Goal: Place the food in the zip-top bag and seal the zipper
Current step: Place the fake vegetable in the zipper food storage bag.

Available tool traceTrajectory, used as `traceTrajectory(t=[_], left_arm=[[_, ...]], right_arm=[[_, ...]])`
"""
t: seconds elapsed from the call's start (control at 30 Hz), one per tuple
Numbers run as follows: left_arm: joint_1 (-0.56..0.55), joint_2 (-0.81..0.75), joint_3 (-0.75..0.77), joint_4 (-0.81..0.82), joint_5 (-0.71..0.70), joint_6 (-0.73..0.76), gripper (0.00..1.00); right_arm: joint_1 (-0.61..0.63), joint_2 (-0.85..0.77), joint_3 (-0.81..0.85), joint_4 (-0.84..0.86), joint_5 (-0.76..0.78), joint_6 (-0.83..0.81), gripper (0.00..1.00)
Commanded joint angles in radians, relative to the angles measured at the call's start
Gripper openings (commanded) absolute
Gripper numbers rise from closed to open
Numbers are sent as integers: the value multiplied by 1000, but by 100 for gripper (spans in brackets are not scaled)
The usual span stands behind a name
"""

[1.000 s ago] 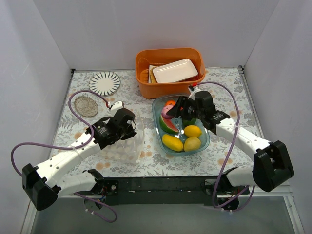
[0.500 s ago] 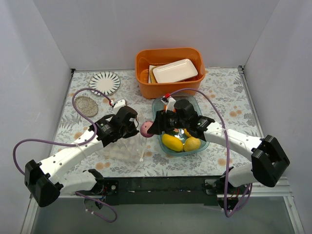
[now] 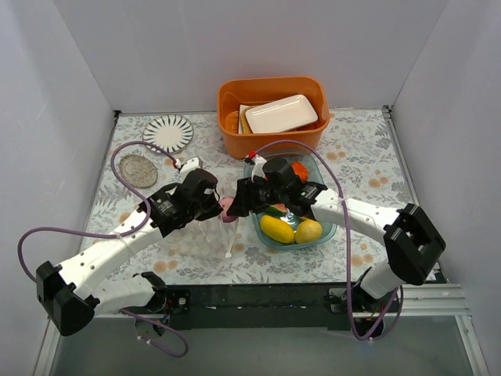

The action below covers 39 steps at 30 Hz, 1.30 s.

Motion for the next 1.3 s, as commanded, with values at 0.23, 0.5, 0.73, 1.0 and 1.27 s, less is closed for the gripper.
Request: traceTrajectory(t=[0.23, 0.5, 0.73, 1.0, 1.27], left_arm=[[5, -43, 97, -66, -57, -3, 0], [6, -83, 103, -98, -108, -22, 0], [6, -115, 115, -124, -157, -43, 0], [6, -124, 98, -115, -146, -48, 0], [6, -120, 81, -87, -125, -42, 0]], right_arm=[[27, 19, 99, -44, 34, -102, 62], [24, -96, 77, 0, 111, -137, 78], [15, -214, 28, -107, 394, -111, 85], [-71, -269, -36, -354, 580, -79, 87], [-152, -275, -38, -575, 709, -46, 87]])
